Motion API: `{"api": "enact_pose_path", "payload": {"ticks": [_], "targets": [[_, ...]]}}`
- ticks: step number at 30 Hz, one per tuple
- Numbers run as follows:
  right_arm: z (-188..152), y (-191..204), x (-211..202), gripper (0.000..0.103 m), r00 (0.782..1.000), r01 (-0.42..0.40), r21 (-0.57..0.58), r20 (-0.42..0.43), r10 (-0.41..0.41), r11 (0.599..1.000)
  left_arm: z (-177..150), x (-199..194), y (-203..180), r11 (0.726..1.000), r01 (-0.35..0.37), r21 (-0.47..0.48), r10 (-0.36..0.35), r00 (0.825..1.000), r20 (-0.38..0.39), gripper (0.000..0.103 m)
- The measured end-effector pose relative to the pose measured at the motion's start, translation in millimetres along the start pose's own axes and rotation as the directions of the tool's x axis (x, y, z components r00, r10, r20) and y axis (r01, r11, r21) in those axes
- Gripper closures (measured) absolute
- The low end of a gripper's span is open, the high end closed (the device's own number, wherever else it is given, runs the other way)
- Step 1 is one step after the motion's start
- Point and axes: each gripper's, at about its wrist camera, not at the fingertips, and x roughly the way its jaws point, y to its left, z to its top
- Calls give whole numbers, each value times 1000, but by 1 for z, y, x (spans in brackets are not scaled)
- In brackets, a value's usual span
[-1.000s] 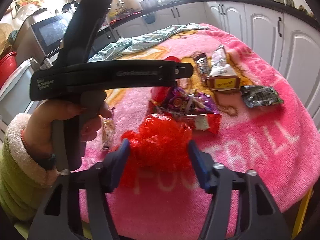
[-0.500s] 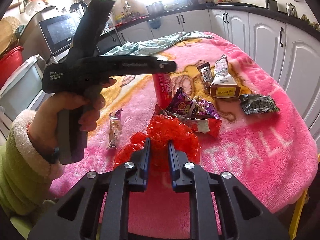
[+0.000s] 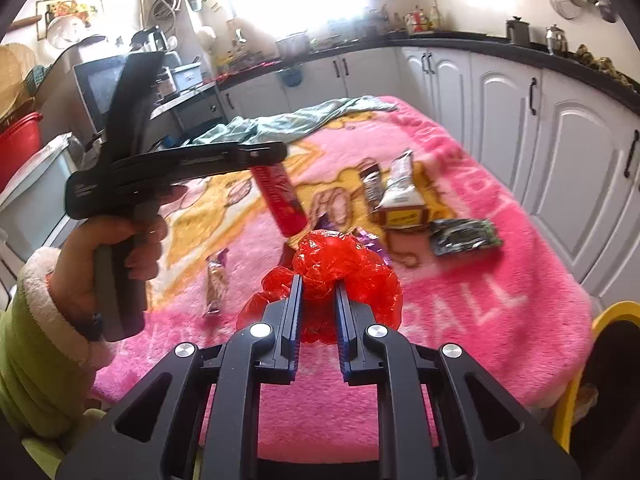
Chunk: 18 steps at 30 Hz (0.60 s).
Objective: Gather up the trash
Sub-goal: 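Grasp the red cylinder with the left tool while the right tool grasps the red bag, then carry the red cylinder and red bag over the bin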
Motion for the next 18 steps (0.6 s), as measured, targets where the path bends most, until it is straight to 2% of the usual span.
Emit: {"api": "enact_pose_path", "payload": {"ticks": [10,18], "targets": [[7,-31,-45,88,994,76,49,78,-79,996,12,-23,-39,996,72,58,-75,996,53,81],[7,-58,-82,88,979,141,92,133,-153,986,10,-20,-78,986,139,96,-143,989,39,81]]}}
